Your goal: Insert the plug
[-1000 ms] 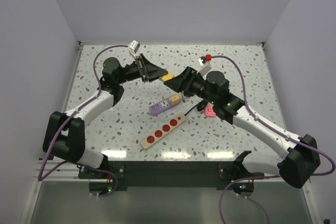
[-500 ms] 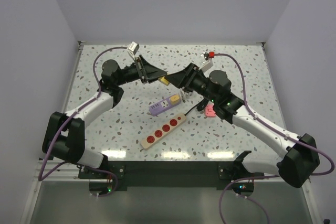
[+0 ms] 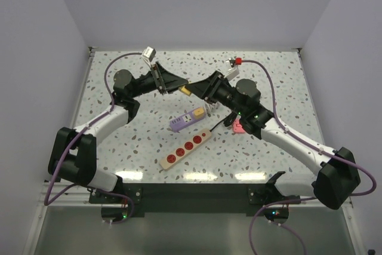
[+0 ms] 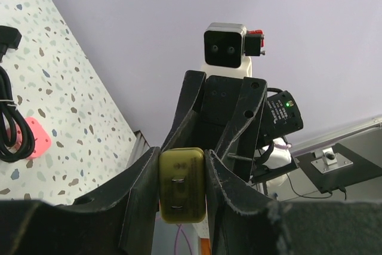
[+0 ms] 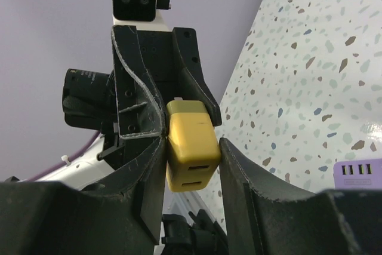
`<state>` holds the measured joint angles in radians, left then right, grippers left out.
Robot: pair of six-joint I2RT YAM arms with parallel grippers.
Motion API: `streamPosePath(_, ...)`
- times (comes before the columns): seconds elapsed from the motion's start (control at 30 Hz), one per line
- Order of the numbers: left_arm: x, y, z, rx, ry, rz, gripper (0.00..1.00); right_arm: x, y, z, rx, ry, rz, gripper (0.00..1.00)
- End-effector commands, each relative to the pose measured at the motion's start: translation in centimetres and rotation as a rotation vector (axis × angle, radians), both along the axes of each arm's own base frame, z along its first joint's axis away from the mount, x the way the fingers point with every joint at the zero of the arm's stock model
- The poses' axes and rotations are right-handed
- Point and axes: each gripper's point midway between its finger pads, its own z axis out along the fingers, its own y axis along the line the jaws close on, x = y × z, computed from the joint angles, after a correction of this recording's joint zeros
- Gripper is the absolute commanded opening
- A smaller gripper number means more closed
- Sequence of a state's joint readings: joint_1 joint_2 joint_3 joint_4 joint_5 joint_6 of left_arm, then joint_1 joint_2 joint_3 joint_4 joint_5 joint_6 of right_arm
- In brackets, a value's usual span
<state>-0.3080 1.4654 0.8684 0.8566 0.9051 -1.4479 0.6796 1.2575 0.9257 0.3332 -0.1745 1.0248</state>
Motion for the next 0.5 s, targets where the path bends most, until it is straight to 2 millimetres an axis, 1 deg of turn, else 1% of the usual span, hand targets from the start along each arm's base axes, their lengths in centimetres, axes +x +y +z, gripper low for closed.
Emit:
streamPosePath(0.0, -0.9, 0.0, 0.3, 0.009, -0.063, -0.024, 0.34, 0.3, -0.8, 2.1, 0.040, -0.058, -0.049, 0.00)
streamPosePath(0.03, -0.8, 0.0, -0.1, 0.023, -0.043, -0.021, 0.40, 0.4, -1.1, 1.9, 0.025, -0.052, -0.063, 0.00)
streamPosePath(0.07, -0.8, -0.1, -0.5, 0.038, -0.053, -0.017, 0.45, 0.4, -1.4, 1.9, 0.016, -0.058, -0.073, 0.00)
streamPosePath(0.1, -0.7, -0.1, -0.9, 0.048, -0.045, -0.016, 0.52, 0.4, -2.1, 2.1, 0.018, -0.063, -0.089, 0.00)
streamPosePath(0.17, -0.7, -0.1, -1.5, 0.064, -0.037, -0.020, 0.56, 0.7, -3.1, 1.9, 0.013, -0.058, -0.125, 0.00)
streamPosePath(0.2, -0.7, -0.1, -1.6, 0.066, -0.034, -0.021, 0.60, 0.7, -3.6, 1.4, 0.007, -0.051, -0.138, 0.00)
streamPosePath(0.27, -0.6, -0.1, -1.9, 0.070, -0.031, -0.023, 0.64, 0.5, -4.6, 1.7, 0.011, -0.053, -0.167, 0.00)
streamPosePath(0.3, -0.5, -0.1, -2.0, 0.072, -0.031, -0.022, 0.66, 0.7, -5.2, 1.3, 0.005, -0.047, -0.181, 0.00)
streamPosePath(0.37, -0.3, 0.0, -2.1, 0.075, -0.032, -0.019, 0.68, 0.6, -5.9, 1.1, -0.005, -0.041, -0.196, 0.00)
streamPosePath(0.4, -0.1, 0.0, -2.1, 0.077, -0.038, -0.018, 0.72, 0.5, -6.2, 1.0, -0.015, -0.041, -0.203, 0.00)
streamPosePath(0.43, 0.2, 0.2, -2.3, 0.085, -0.038, -0.009, 0.79, 0.3, -6.6, 0.5, -0.046, -0.024, -0.212, 0.00)
streamPosePath(0.47, 0.6, 0.4, -2.9, 0.119, -0.081, 0.006, 0.84, 0.6, -7.3, 0.8, -0.077, -0.038, -0.239, 0.00)
